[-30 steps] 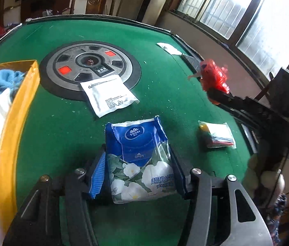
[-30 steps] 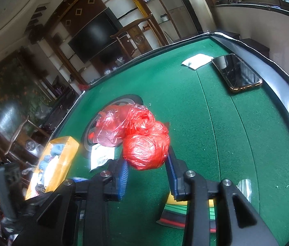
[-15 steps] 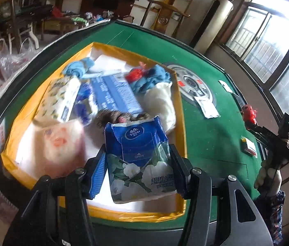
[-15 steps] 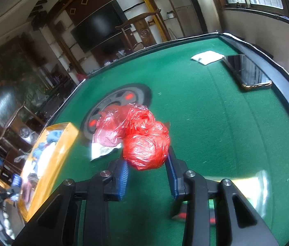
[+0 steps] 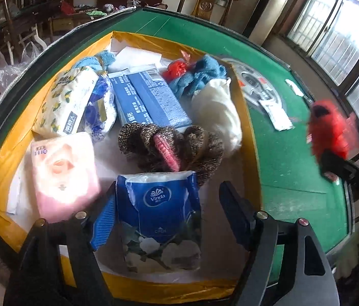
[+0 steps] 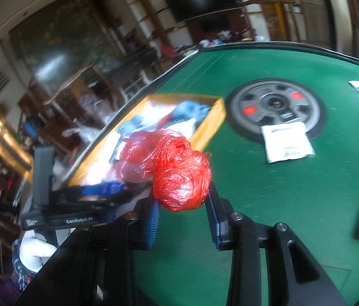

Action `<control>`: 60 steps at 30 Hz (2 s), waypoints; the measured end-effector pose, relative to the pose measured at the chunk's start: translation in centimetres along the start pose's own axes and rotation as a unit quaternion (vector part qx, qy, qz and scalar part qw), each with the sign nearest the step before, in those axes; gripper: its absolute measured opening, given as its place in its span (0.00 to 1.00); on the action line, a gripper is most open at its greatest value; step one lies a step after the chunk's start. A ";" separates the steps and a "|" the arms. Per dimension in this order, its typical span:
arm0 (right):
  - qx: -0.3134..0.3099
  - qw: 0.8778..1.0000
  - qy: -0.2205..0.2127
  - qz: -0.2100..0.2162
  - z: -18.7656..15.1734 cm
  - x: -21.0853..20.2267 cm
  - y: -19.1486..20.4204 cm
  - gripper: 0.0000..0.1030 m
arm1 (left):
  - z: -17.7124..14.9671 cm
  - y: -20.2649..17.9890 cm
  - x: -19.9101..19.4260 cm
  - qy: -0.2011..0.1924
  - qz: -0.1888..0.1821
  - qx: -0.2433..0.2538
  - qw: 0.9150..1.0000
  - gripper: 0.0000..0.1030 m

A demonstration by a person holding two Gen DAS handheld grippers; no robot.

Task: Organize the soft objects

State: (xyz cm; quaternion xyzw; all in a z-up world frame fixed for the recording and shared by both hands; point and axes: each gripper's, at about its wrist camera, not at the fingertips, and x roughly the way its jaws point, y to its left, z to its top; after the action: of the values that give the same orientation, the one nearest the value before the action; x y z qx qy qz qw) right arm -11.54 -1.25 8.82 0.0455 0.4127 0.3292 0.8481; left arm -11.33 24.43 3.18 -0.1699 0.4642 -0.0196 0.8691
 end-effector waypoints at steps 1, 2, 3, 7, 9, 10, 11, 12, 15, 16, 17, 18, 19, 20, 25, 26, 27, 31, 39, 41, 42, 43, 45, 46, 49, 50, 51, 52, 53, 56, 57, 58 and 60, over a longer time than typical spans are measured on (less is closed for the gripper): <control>-0.010 1.000 0.010 0.005 -0.3 0.9 0.9 0.30 | 0.1 0.4 -0.6 -0.008 -0.015 -0.013 1.000 0.74; -0.020 1.000 0.022 0.010 -0.5 1.8 1.7 0.30 | 0.2 0.9 -1.3 -0.020 -0.021 -0.024 0.999 0.74; -0.028 0.999 0.032 0.013 -0.6 2.7 2.5 0.30 | 0.2 1.4 -2.1 -0.033 -0.024 -0.035 0.999 0.74; -0.061 0.996 0.063 0.023 -1.7 5.5 5.7 0.30 | -0.2 4.4 -5.0 -0.079 -0.033 -0.085 0.993 0.75; -0.079 0.994 0.073 0.020 -2.1 6.6 6.9 0.30 | -0.4 5.5 -5.8 -0.089 -0.036 -0.102 0.990 0.75; -0.087 0.993 0.077 0.016 -2.3 7.0 7.6 0.30 | -0.4 5.7 -5.9 -0.091 -0.036 -0.105 0.990 0.75; -0.095 0.992 0.079 0.010 -2.5 7.4 8.2 0.31 | -0.5 5.9 -6.0 -0.092 -0.036 -0.107 0.989 0.75; -0.107 0.991 0.076 -0.004 -2.7 7.6 8.8 0.32 | -0.6 6.1 -6.1 -0.092 -0.037 -0.109 0.989 0.75; -0.134 0.988 0.073 -0.032 -2.8 8.0 10.2 0.52 | -0.7 6.3 -5.7 -0.088 -0.043 -0.114 0.989 0.75; -0.136 0.987 0.076 -0.030 -2.8 8.1 10.6 0.55 | -0.7 6.4 -5.6 -0.087 -0.045 -0.115 0.989 0.75; -0.137 0.987 0.077 -0.029 -2.7 8.3 10.9 0.58 | -0.7 6.4 -5.6 -0.088 -0.046 -0.116 0.988 0.75; -0.141 0.987 0.076 -0.033 -2.7 8.4 11.1 0.58 | -0.7 6.4 -5.5 -0.088 -0.047 -0.116 0.988 0.75; -0.146 0.986 0.075 -0.038 -2.8 8.4 11.3 0.58 | -0.7 6.4 -5.5 -0.090 -0.049 -0.116 0.988 0.75; -0.150 0.985 0.075 -0.043 -2.8 8.4 11.4 0.59 | -0.8 6.4 -5.7 -0.092 -0.050 -0.115 0.988 0.75; -0.149 0.985 0.065 -0.056 -2.8 7.9 11.2 0.59 | -1.0 5.8 -6.3 -0.107 -0.034 -0.098 0.989 0.75; -0.149 0.985 0.058 -0.062 -2.7 7.7 11.1 0.59 | -1.0 5.6 -6.5 -0.112 -0.027 -0.095 0.989 0.75; -0.148 0.985 0.053 -0.068 -2.8 7.2 11.0 0.59 | -1.0 5.5 -6.6 -0.117 -0.018 -0.091 0.989 0.75; -0.152 0.981 0.028 -0.116 -2.8 6.2 10.6 0.60 | -1.2 4.8 -7.5 -0.146 0.036 -0.072 0.986 0.75; -0.162 0.965 -0.006 -0.204 -3.5 4.8 9.0 0.66 | -1.4 1.6 -8.8 -0.189 0.070 -0.019 0.979 0.75; -0.160 0.963 -0.010 -0.216 -3.7 4.4 8.5 0.66 | -1.3 0.9 -8.8 -0.191 0.069 -0.011 0.979 0.75; -0.160 0.962 -0.012 -0.221 -3.8 4.3 8.4 0.66 | -1.3 0.5 -8.8 -0.192 0.070 -0.008 0.979 0.75; -0.161 0.960 -0.013 -0.228 -3.9 4.1 8.2 0.66 | -1.3 0.2 -8.8 -0.194 0.070 -0.005 0.979 0.75; -0.161 0.958 -0.014 -0.239 -4.1 3.8 7.7 0.66 | -1.3 -0.5 -8.8 -0.193 0.069 -0.001 0.979 0.75; -0.160 0.957 -0.016 -0.242 -4.1 3.6 7.5 0.66 | -1.3 -0.7 -8.8 -0.192 0.069 0.001 0.979 0.75; -0.159 0.956 -0.018 -0.248 -4.4 3.1 6.9 0.67 | -1.3 -1.5 -8.7 -0.192 0.071 0.007 0.979 0.75; -0.158 0.955 -0.019 -0.251 -4.4 3.0 6.7 0.67 | -1.3 -1.8 -8.7 -0.194 0.072 0.009 0.978 0.75; -0.158 0.954 -0.020 -0.254 -4.5 2.9 6.5 0.67 | -1.3 -2.1 -8.8 -0.195 0.072 0.011 0.978 0.75; -0.156 0.954 -0.021 -0.256 -4.5 2.7 6.3 0.67 | -1.4 -2.4 -8.8 -0.196 0.072 0.014 0.978 0.75; -0.155 0.954 -0.022 -0.256 -4.6 2.6 6.2 0.67 | -1.4 -2.7 -8.8 -0.198 0.074 0.017 0.977 0.75; -0.152 0.954 -0.022 -0.257 -4.7 2.2 5.6 0.68 | -1.5 -3.6 -9.2 -0.214 0.079 0.022 0.973 0.75; -0.151 0.954 -0.022 -0.258 -4.8 2.1 5.4 0.68 | -1.6 -3.8 -9.4 -0.221 0.082 0.024 0.972 0.75; -0.151 0.954 -0.022 -0.259 -4.8 2.0 5.3 0.68 | -1.7 -4.1 -9.7 -0.231 0.086 0.026 0.969 0.77; -0.150 0.954 -0.023 -0.260 -4.9 1.8 5.0 0.70 | -2.0 -4.4 -10.3 -0.251 0.088 0.026 0.964 0.82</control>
State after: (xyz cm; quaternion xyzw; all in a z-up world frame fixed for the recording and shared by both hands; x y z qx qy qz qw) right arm -16.88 2.79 6.14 -0.1832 0.3364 0.1539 0.9108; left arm -18.28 21.67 11.84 -0.1047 0.2434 0.0884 0.9602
